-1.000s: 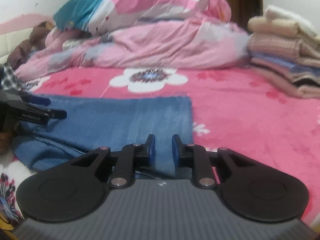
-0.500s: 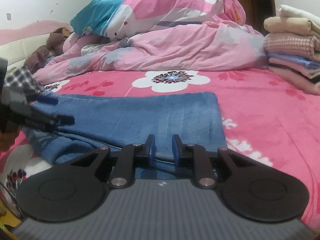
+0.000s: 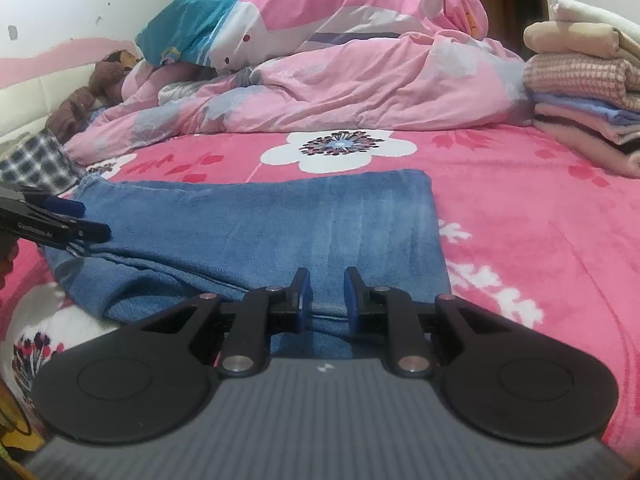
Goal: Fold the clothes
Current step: 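Roll the right gripper and close it on the folded jeans edge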
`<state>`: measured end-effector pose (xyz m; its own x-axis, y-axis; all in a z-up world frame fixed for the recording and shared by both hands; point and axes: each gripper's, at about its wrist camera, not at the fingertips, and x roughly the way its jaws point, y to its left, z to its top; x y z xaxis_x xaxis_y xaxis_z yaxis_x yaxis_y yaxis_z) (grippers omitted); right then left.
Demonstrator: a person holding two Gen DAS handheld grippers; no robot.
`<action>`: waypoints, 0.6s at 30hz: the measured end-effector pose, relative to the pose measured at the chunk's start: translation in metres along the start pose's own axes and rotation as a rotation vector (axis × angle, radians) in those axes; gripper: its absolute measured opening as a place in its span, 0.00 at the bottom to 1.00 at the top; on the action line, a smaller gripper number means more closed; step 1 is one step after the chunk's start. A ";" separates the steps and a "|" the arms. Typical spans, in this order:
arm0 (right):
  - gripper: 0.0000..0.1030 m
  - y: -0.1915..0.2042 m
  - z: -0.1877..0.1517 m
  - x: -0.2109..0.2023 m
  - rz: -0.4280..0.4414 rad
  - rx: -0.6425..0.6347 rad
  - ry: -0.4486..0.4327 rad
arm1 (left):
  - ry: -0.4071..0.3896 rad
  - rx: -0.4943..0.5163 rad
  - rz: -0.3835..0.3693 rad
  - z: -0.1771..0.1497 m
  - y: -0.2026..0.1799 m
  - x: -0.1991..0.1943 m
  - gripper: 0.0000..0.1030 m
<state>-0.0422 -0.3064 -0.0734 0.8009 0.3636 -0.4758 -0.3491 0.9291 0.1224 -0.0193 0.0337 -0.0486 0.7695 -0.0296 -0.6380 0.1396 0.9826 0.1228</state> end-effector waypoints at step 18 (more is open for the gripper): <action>0.44 -0.093 -0.043 -0.048 0.016 0.930 -0.008 | -0.038 -0.034 -0.138 0.014 -0.013 0.027 0.87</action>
<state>-0.0689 -0.4129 -0.0993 0.8039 0.3740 -0.4626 0.1679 0.6034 0.7796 0.0085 0.0180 -0.0564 0.7677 -0.1714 -0.6174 0.2254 0.9742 0.0098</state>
